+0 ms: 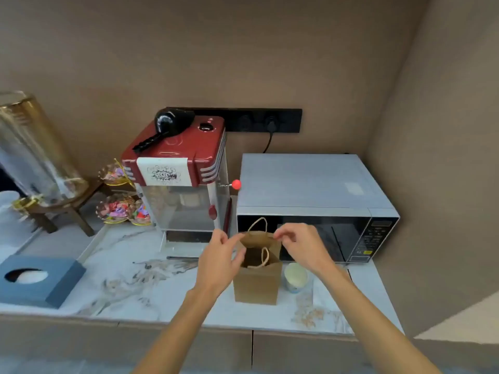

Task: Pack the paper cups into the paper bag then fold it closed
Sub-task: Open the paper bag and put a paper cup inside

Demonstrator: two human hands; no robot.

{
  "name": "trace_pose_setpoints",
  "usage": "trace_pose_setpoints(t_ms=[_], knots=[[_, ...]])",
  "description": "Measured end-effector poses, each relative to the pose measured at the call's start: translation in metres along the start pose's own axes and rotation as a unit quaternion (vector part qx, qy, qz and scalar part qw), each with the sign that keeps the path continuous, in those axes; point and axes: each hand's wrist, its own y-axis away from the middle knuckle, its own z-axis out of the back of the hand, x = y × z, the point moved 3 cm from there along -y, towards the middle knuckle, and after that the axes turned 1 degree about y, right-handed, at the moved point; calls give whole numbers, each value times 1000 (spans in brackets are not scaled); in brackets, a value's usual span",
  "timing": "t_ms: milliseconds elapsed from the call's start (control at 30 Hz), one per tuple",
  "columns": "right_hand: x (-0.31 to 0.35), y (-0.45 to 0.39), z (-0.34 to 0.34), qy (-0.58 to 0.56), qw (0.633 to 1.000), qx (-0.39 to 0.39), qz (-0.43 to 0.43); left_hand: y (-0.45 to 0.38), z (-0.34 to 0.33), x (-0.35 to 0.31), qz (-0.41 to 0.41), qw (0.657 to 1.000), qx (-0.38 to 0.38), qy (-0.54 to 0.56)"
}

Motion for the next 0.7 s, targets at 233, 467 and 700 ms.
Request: trace_pose_setpoints(t_ms=[233, 467, 700], knots=[[25, -37, -60, 79, 975, 207, -9, -40, -21, 17, 25, 976, 218, 5], [4, -56, -100, 202, 910, 351, -89, -46, -33, 33, 52, 970, 237, -32], [-36, -64, -122, 250, 882, 370, -149, -50, -31, 36, 73, 961, 268, -9]])
